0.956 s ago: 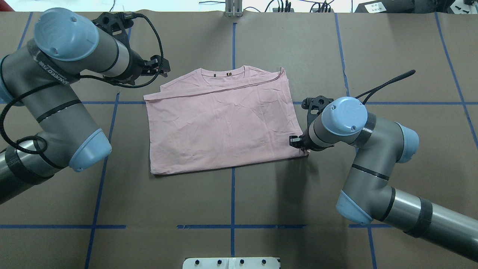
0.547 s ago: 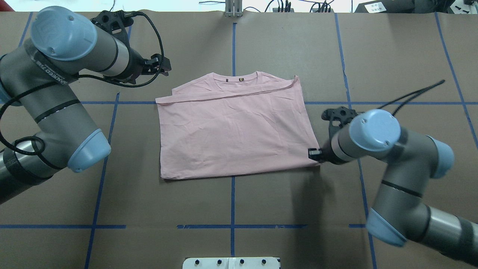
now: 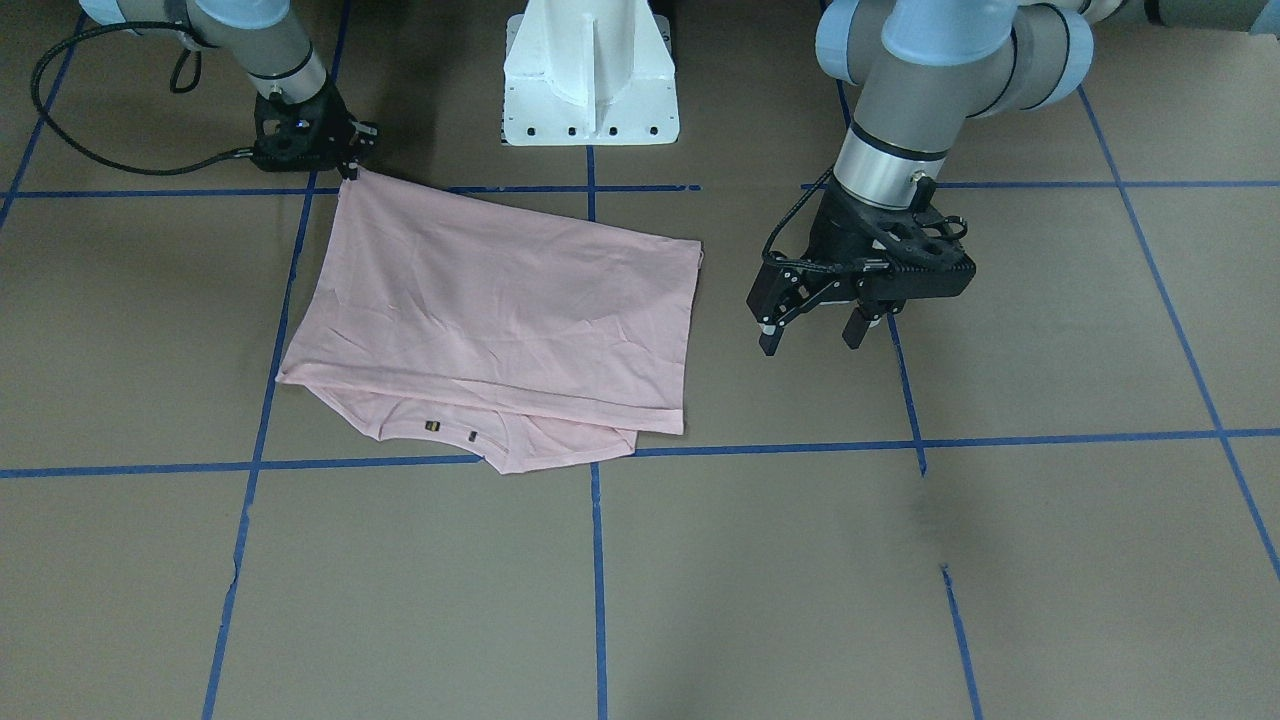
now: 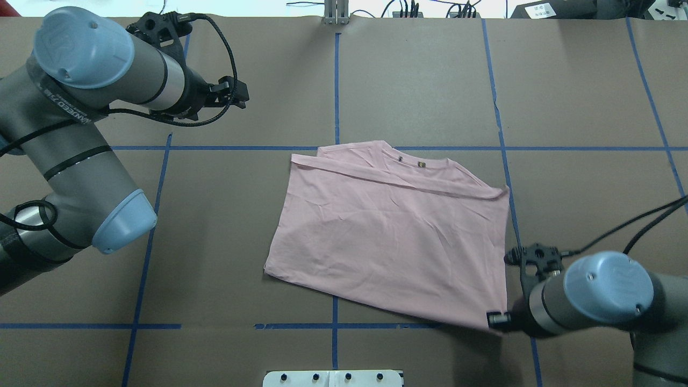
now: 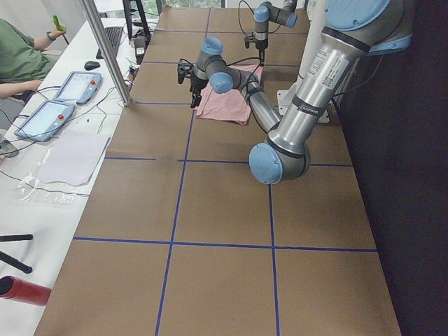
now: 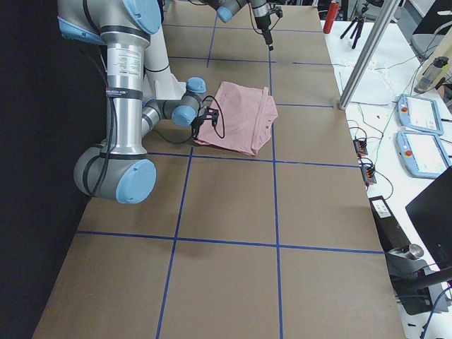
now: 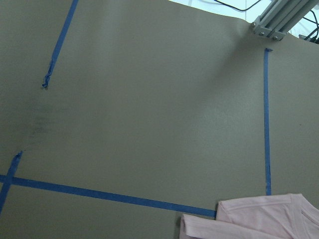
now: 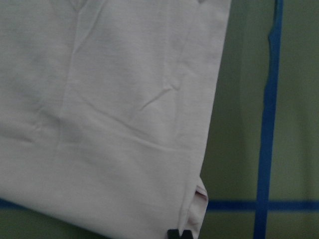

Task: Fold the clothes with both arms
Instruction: 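Position both grippers at the folded shirt's edges nearest the robot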

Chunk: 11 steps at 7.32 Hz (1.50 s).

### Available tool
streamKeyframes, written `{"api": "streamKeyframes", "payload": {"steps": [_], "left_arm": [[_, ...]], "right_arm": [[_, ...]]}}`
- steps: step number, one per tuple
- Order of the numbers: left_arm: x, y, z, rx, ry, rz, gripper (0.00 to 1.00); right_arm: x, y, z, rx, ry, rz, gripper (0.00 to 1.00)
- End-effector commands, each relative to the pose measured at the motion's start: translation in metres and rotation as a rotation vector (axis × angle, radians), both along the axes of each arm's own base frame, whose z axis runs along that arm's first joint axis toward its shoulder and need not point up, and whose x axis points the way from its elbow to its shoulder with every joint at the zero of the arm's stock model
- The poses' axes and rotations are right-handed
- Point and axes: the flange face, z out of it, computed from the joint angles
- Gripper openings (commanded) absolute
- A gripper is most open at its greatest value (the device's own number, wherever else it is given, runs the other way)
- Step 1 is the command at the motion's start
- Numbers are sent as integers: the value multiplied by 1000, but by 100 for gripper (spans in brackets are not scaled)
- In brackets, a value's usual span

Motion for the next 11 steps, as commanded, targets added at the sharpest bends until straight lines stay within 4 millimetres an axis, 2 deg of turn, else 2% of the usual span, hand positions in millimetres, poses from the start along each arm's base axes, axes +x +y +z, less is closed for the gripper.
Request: {"api": "streamKeyframes", "payload": {"steps": [1, 2, 3, 4, 5, 6, 7, 9, 11], "left_arm": [[15, 12, -2, -25, 19, 7, 100], [24, 23, -6, -44, 39, 16, 100], [39, 44, -14, -89, 76, 21, 100], [73, 75, -8, -191, 102, 25, 100], [107, 112, 8, -320, 113, 0, 100], [141, 149, 15, -402, 97, -54, 99], [170, 185, 19, -468, 46, -83, 97], [203, 233, 33, -530, -3, -107, 96], [214, 237, 36, -535, -14, -120, 91]], "right_arm": [[-15, 79, -14, -114, 7, -82, 48], [-15, 87, -24, -125, -10, -73, 99], [-20, 75, -36, -109, -42, -38, 100], [-16, 40, -50, -103, -78, 41, 100], [-10, 4, -68, -90, -125, 120, 100], [-5, -28, -80, -75, -157, 182, 100], [-2, -54, -91, -65, -182, 236, 100], [-12, -79, -92, -60, -180, 280, 100], [-9, -84, -92, -60, -180, 290, 100]]}}
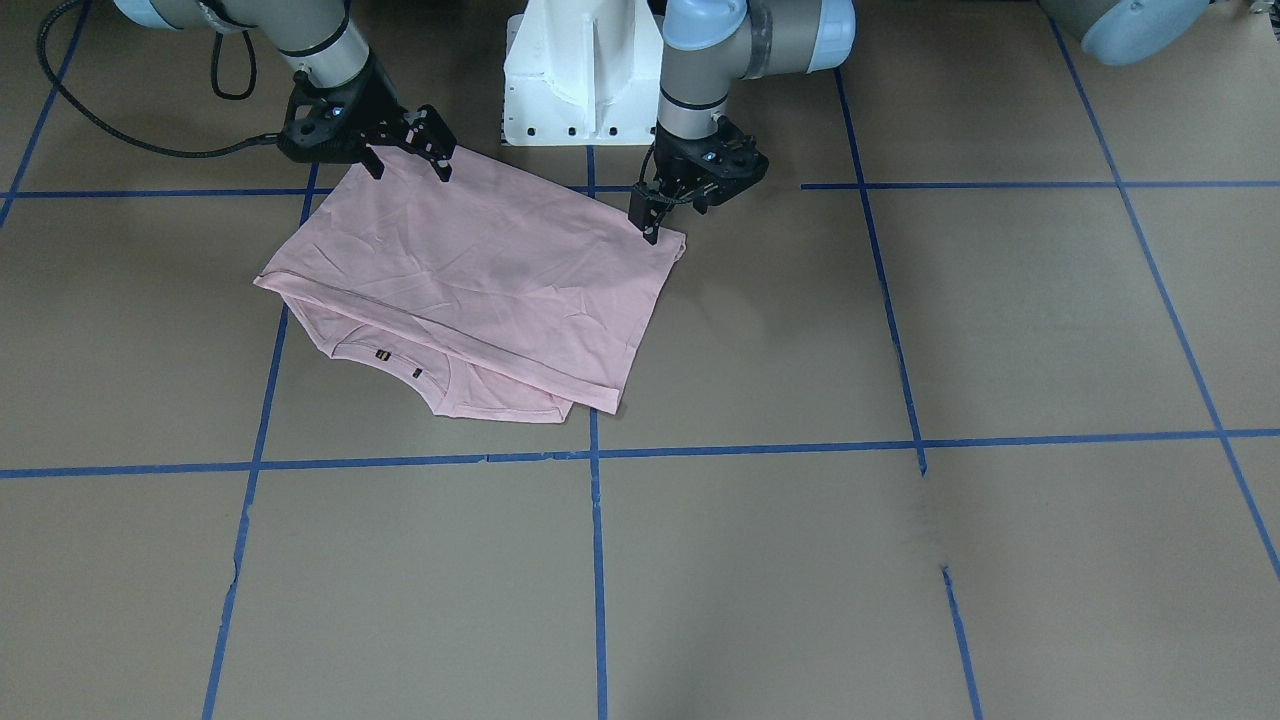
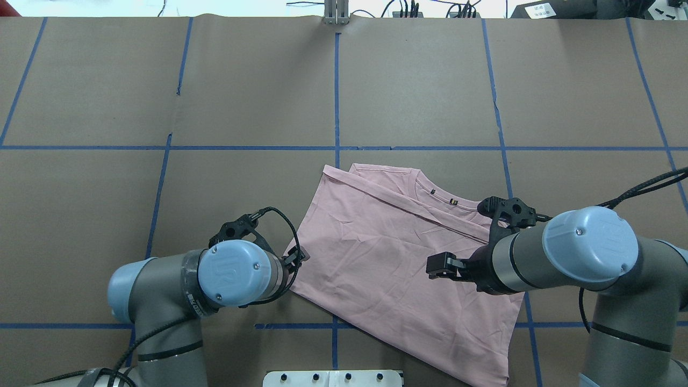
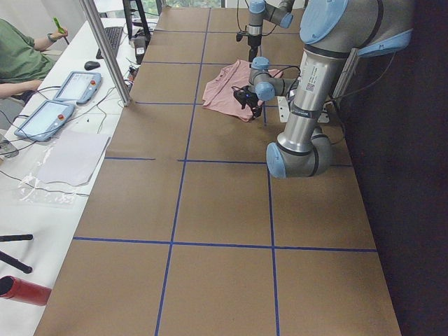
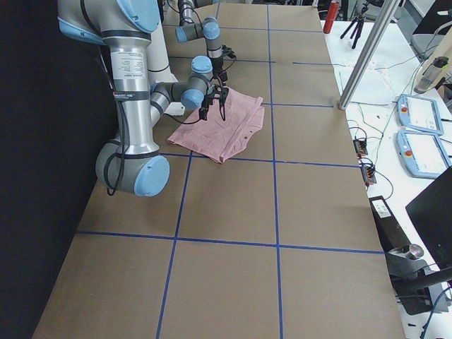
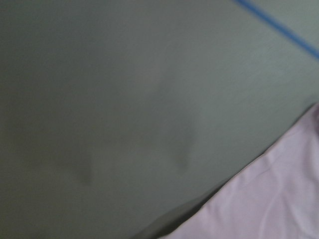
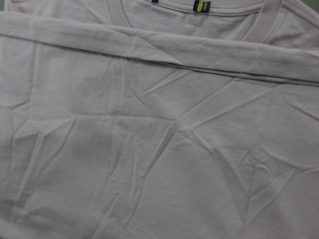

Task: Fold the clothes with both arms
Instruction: 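Position both grippers at the folded shirt's edges nearest the robot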

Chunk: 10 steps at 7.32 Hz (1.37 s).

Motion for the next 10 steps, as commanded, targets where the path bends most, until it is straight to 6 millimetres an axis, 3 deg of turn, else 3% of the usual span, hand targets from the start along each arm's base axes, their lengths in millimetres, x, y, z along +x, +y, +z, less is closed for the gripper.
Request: {"api": "streamKeyframes", "payload": {"steps": [1, 4, 5, 7, 10], "left_arm": [[10, 4, 5, -5, -18, -7, 89], [10, -4, 9, 15, -32, -37, 79], [10, -4, 7, 15, -28, -38, 66], [9, -5, 7, 20, -27, -42, 1], [1, -12, 2, 40, -18, -43, 0]], "right_arm": [[2, -5, -1, -1, -3, 10, 100], [5, -7, -2, -3, -5, 12, 100], [5, -7, -3, -3, -7, 12, 100], [5, -7, -3, -3, -7, 11, 100], [6, -9, -3, -2, -6, 17, 100]]}}
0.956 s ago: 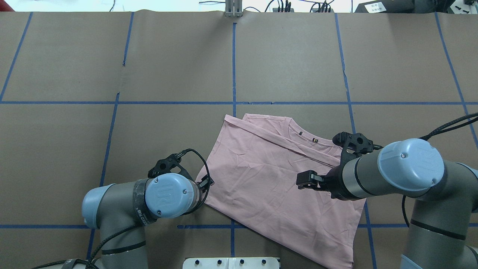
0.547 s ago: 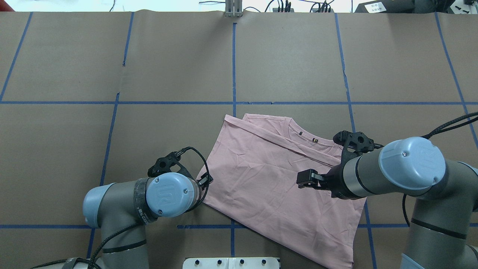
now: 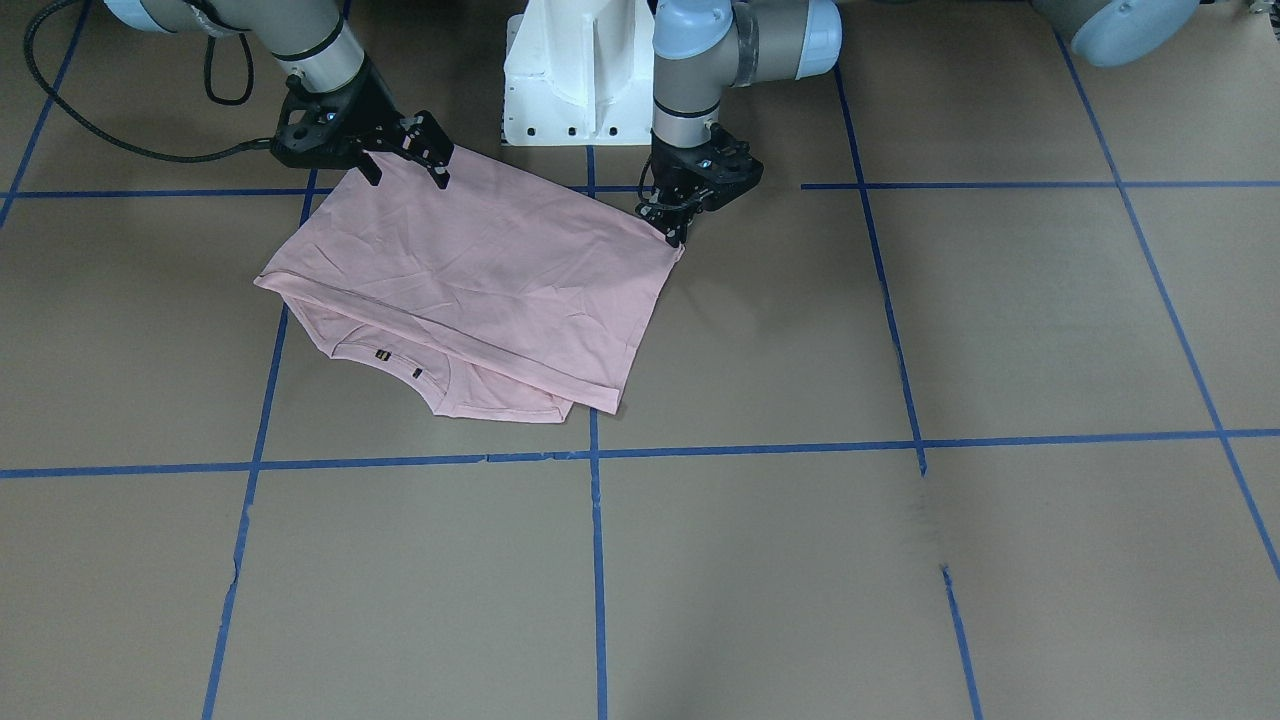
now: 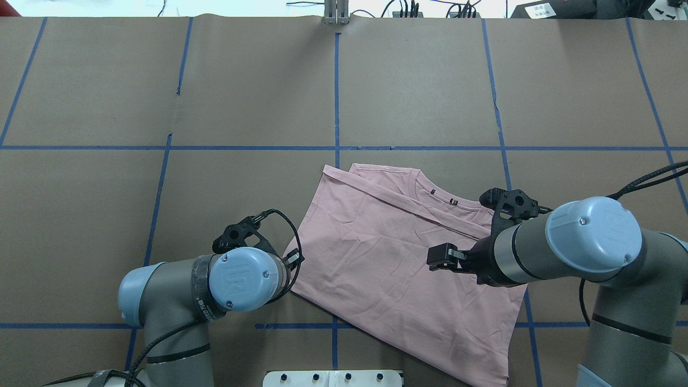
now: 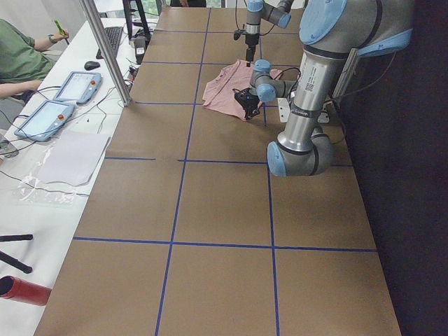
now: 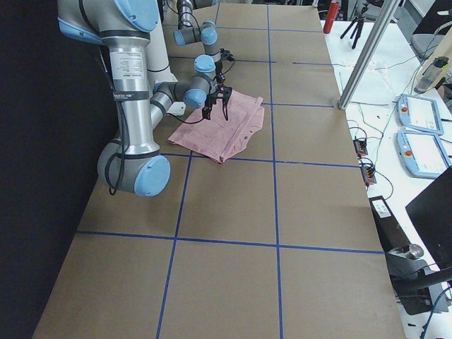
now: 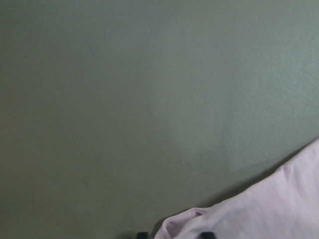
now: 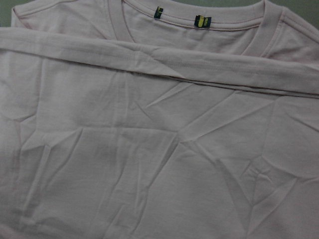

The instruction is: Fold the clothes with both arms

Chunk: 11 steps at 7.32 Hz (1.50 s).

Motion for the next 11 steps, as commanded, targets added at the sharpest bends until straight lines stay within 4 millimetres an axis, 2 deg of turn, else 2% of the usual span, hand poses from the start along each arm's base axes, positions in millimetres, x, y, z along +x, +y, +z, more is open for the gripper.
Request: {"api": "streamKeyframes", "payload": {"steps": [1, 3, 4, 6, 7, 8, 9, 10, 11], "left_arm": [[-15, -15, -9, 34, 14, -1, 0], [-37, -55, -9, 63, 2, -43, 0], [-58, -91, -3, 62, -11, -106, 0], [-80, -168, 31, 141, -69, -133, 0], [-88, -214, 40, 178, -63, -171, 0], [-80, -267, 34, 209, -79, -192, 0], [-82, -305, 18, 247, -80, -206, 0], [-86, -338, -1, 293, -82, -209, 0], [-77, -354, -10, 334, -60, -208, 0]], "right_arm": [[1, -2, 0, 0, 0, 5, 100], [8, -9, -2, -2, -6, 20, 100], [14, -15, -5, 1, -13, 35, 100], [25, -21, -12, 11, -28, 59, 100], [26, -23, -13, 14, -29, 66, 100], [30, -27, -13, 14, -29, 77, 100], [31, -29, -12, 14, -27, 84, 100], [32, -31, -12, 15, -25, 90, 100], [33, -32, -12, 16, -24, 94, 100]]}}
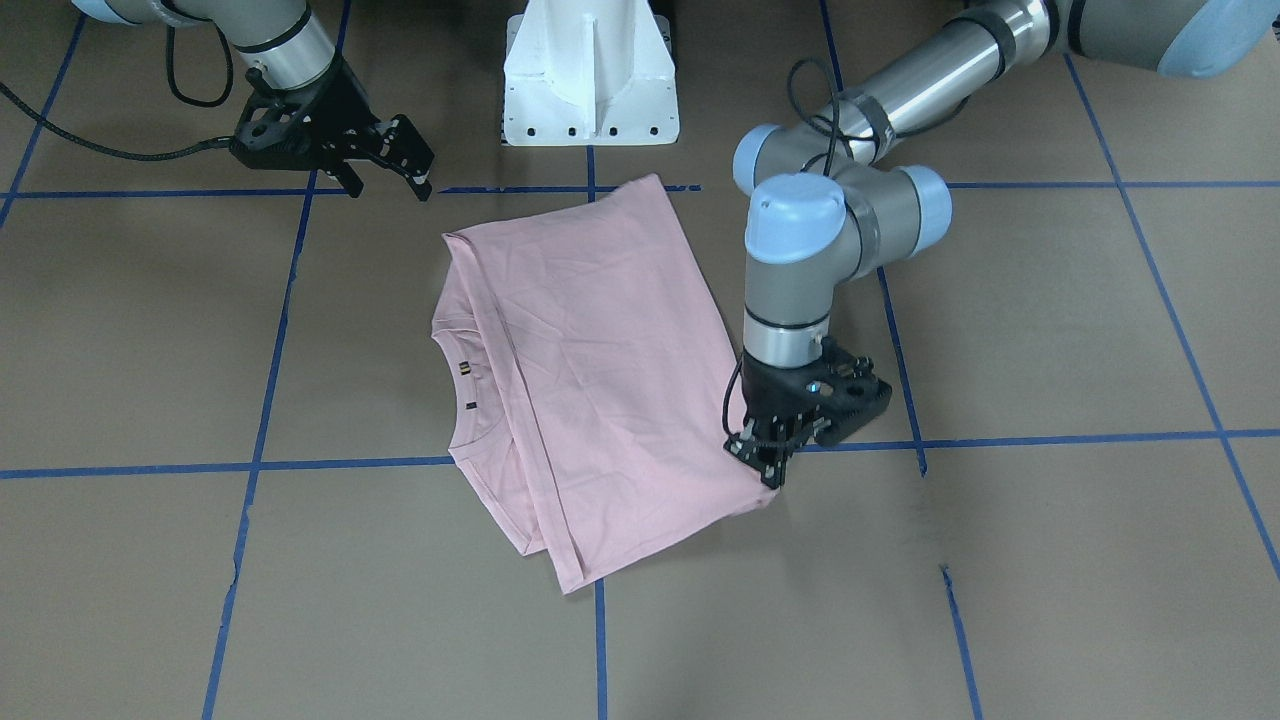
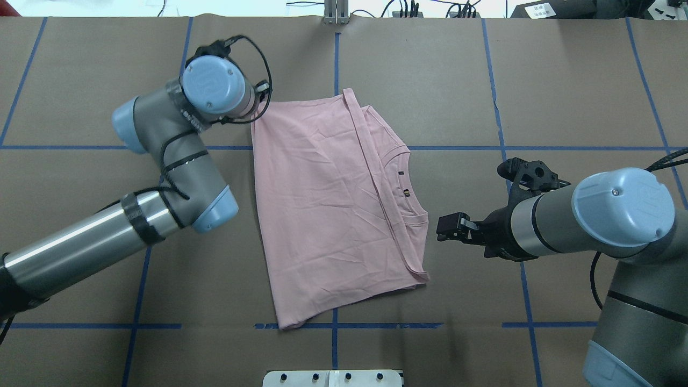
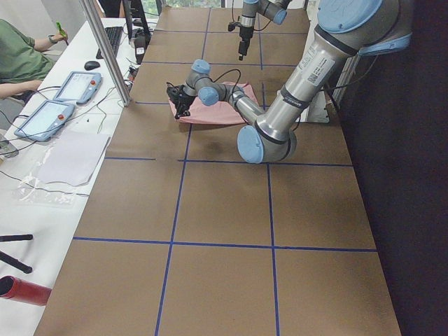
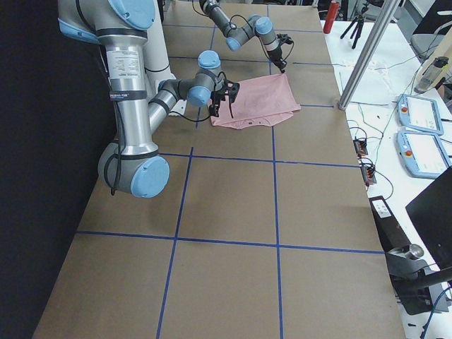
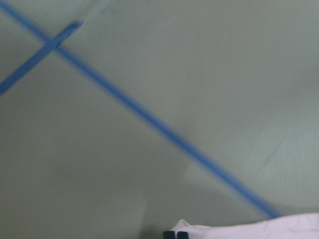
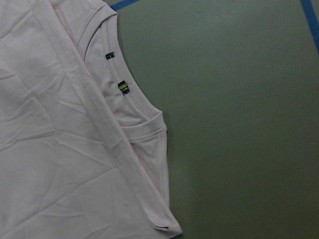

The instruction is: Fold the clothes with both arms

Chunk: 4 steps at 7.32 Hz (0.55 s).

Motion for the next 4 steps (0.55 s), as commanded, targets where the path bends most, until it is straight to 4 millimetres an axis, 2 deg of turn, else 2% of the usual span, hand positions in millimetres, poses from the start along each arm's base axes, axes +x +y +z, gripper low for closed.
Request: {"api": "streamKeyframes", "payload": {"steps": [1, 2, 3, 4], "left_arm": [[18, -49, -18, 118, 35, -38, 0], [35, -64, -13, 133, 43, -42, 0], [36, -66, -7, 138, 44, -42, 0], [36, -66, -4, 144, 33, -33, 93]], "right_arm": [[1, -4, -2, 5, -2, 11, 100], [-1, -6, -6, 8, -8, 15, 100], [-3, -6, -4, 6, -4, 13, 100], [-3, -6, -4, 5, -2, 16, 100]]}}
